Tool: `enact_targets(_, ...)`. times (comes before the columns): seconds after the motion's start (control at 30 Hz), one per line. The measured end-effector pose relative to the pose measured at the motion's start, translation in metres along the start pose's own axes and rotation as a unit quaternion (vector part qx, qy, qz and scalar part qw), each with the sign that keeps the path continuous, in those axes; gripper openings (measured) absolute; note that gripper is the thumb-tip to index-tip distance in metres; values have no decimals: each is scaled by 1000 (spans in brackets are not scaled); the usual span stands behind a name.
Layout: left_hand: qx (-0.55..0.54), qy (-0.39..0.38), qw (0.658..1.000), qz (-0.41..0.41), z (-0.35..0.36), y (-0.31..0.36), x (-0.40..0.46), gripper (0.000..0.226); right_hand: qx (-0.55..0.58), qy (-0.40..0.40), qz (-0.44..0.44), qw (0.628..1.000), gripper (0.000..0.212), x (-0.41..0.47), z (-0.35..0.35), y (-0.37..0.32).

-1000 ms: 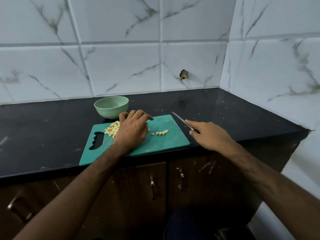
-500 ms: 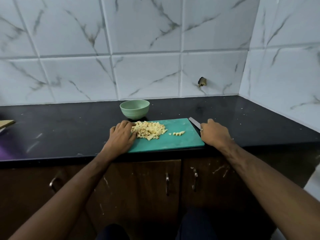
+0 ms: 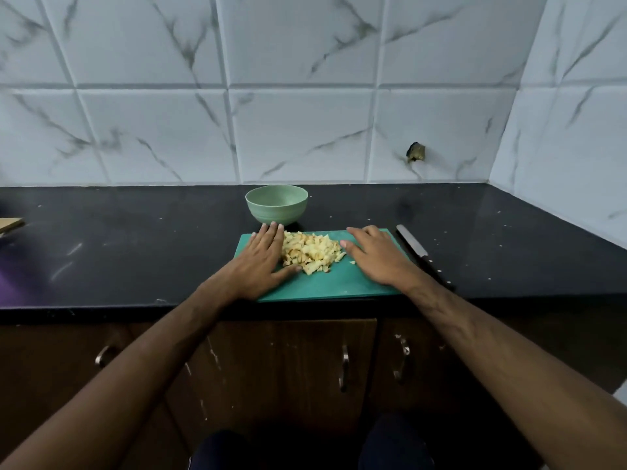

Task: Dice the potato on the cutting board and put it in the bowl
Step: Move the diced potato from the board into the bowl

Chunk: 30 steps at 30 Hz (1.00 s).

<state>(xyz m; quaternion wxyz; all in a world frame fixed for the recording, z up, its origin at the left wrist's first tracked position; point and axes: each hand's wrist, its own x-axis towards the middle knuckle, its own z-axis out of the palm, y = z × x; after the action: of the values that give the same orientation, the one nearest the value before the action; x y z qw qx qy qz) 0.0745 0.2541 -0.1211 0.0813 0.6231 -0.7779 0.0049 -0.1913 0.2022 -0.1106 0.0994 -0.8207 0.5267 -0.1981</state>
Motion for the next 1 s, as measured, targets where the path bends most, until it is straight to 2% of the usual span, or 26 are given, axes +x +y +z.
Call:
enact_targets(0.1, -26, -6, 1000, 13, -5, -8, 11, 117, -18, -35, 9, 999, 72, 15, 10, -5)
enact_targets(0.2, -69, -10, 997, 28, 0, -12, 10, 109, -26, -31, -33, 999, 78, 16, 17, -6)
enact_targets(0.3, -80, 20, 995, 55, 9, -16, 5, 106, -22, -17, -78, 997, 79, 12, 26, -1)
enact_targets(0.37, -119, 18, 992, 42, 15, -20, 9, 101, -23, -17, -84, 996, 79, 16, 32, 4)
enact_targets(0.43, -282, -20, 959, -27, 9, -17, 15, 88, -13, -26, -79, 996, 76, 19, 34, 6)
enact_targets(0.5, -442, -5, 894, -81, 1, -17, 21, 68, 4, -34, -73, 997, 72, 19, 33, 7)
enact_targets(0.57, -512, 36, 848, -130, -4, -19, 29, 58, 28, -53, -59, 996, 68, 21, 30, 7)
enact_targets(0.63, -525, 71, 831, -170, -2, -21, 33, 53, 49, -64, -47, 996, 63, 23, 29, 7)
enact_targets(0.73, -479, 56, 850, -213, -8, -12, 35, 52, 73, -89, -10, 993, 55, 26, 16, 0)
enact_targets(0.9, -376, -27, 912, -162, -12, 5, 51, 63, 64, -103, -6, 993, 50, 27, 8, -5)
enact_targets(1.0, -344, -35, 925, -160, -17, 8, 61, 69, 71, -109, 6, 991, 51, 28, 6, -7)
